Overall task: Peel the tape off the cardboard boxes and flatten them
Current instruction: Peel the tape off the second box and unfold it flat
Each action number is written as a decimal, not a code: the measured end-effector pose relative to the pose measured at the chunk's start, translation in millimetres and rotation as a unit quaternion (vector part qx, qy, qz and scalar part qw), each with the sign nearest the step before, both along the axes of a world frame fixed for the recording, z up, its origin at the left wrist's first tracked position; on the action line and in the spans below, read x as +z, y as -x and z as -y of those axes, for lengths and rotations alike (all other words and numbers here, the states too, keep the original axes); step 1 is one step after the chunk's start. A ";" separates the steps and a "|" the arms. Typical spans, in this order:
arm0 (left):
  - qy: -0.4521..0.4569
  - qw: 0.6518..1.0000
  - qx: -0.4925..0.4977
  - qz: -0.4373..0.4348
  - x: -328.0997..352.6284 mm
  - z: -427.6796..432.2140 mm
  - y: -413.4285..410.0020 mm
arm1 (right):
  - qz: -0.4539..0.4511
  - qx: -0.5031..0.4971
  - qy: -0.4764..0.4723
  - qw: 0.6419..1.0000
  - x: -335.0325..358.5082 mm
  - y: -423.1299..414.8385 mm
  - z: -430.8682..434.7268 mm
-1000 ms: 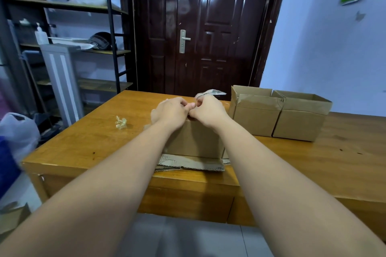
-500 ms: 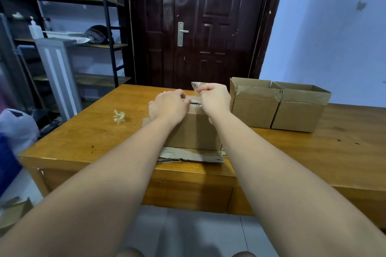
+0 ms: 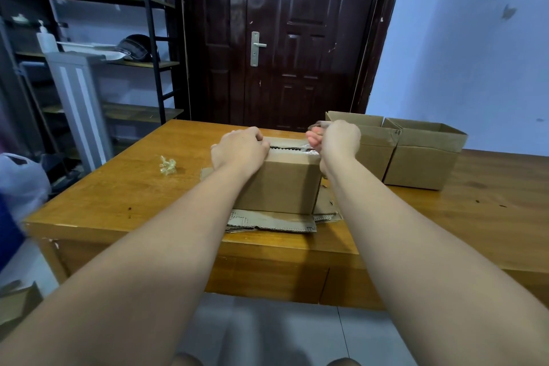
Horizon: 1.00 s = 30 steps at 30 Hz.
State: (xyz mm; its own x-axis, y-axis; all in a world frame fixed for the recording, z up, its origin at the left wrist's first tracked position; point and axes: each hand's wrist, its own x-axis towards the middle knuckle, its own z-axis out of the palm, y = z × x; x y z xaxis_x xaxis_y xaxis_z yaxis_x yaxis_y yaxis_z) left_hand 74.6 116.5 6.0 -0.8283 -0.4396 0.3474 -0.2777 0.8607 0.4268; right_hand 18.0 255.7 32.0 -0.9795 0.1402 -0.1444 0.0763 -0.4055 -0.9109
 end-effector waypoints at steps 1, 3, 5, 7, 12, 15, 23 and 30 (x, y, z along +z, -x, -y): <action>-0.001 1.000 0.000 0.000 0.0 0.2 0.3 | -0.006 -0.011 0.024 1.000 -1.4 2.4 -4.6; 0.000 1.000 0.000 -0.001 -0.5 0.6 1.1 | -0.001 -0.042 0.064 0.997 -6.4 4.3 -13.3; 0.002 1.000 0.000 -0.001 -1.3 0.9 1.8 | 0.006 -0.075 0.062 0.995 -12.6 -0.5 -17.4; 0.003 1.000 0.002 -0.002 -1.5 1.3 1.9 | -0.022 -0.093 -0.025 0.995 -15.5 -9.9 -15.2; 0.004 1.000 -0.004 -0.002 -2.1 0.1 0.4 | -0.192 -0.083 -0.343 0.916 -25.3 -28.0 -7.8; 0.008 1.000 -0.005 -0.001 -1.7 0.2 -0.5 | -0.184 -0.055 -0.423 0.885 -32.6 -22.5 -13.3; 0.011 1.000 -0.004 -0.001 -3.3 1.3 2.5 | -0.133 -0.068 -0.458 0.877 -37.9 -15.3 -39.5; 0.012 1.000 0.002 -0.004 -3.3 -0.3 2.4 | -0.111 0.045 -0.482 0.868 -48.3 -20.1 -40.0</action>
